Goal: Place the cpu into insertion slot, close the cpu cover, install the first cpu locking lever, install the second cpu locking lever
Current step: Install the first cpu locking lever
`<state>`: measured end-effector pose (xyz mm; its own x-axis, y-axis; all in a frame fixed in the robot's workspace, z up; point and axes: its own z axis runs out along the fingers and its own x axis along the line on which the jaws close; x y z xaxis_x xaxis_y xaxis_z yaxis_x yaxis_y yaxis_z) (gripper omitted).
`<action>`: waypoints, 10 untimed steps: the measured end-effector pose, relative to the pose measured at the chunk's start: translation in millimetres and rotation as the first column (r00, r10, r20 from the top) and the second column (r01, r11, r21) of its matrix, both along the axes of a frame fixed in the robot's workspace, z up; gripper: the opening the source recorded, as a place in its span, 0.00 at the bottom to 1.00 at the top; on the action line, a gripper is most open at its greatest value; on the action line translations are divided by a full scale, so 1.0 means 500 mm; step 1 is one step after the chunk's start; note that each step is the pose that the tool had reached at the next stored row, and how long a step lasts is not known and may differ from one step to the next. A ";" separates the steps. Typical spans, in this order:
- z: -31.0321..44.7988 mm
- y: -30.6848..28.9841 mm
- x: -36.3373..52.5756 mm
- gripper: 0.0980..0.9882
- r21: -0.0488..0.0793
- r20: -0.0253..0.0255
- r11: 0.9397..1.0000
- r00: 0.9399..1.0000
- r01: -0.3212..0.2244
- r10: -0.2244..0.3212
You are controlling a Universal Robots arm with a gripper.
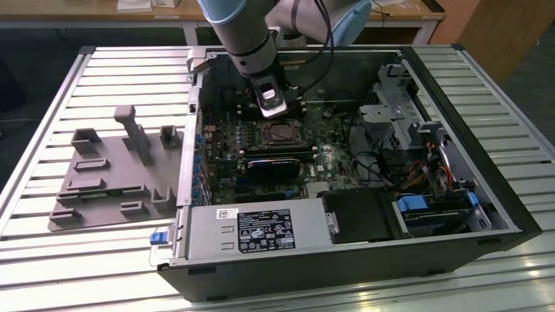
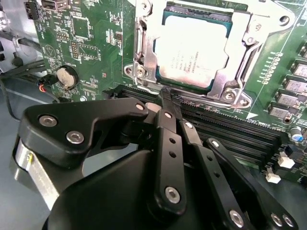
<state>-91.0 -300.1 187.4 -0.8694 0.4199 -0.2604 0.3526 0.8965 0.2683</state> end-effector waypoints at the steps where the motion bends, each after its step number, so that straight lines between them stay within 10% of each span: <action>1: 0.000 0.000 0.000 0.00 0.000 0.000 1.000 1.000 0.000 0.000; 10: -0.002 -0.001 0.000 0.00 0.000 0.000 1.000 1.000 0.000 0.000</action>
<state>-90.9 -300.5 186.2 -0.8693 0.4200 -0.2606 0.3525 0.8964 0.2687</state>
